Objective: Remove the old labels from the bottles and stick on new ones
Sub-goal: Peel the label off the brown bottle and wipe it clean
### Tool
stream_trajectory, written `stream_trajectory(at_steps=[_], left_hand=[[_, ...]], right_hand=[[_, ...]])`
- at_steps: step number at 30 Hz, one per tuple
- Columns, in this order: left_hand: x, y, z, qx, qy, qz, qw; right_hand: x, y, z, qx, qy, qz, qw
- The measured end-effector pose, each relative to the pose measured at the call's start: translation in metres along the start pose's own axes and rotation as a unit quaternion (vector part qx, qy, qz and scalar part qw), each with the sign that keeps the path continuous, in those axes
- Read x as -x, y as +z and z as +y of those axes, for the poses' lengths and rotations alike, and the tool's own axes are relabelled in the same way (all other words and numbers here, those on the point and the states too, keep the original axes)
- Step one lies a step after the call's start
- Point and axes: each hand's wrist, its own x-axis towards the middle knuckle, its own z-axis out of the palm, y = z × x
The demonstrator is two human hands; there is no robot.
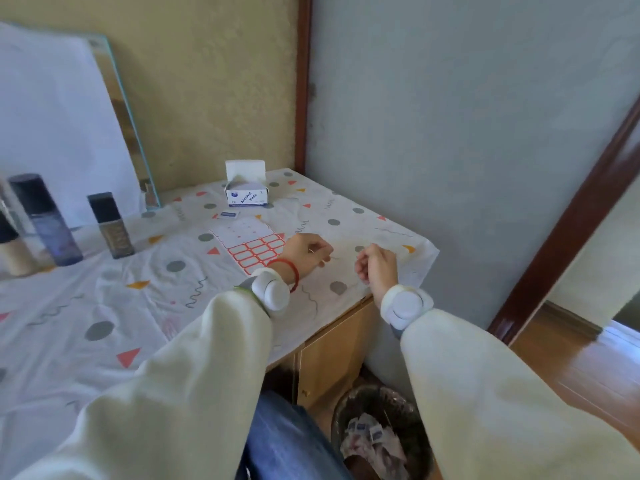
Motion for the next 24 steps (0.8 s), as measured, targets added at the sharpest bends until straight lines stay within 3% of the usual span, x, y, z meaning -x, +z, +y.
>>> stream_trajectory(at_steps=[17,24], left_hand=[[0.093,-0.172,-0.068,-0.03,-0.094,0.166,0.981],[0.131,-0.229,-0.105,-0.094,-0.14,0.235,0.957]], right_hand=[[0.046,0.204,-0.038,0.018,-0.003,-0.219,0.976],[0.063,0.263,-0.034,0.047,-0.02,-0.266,0.963]])
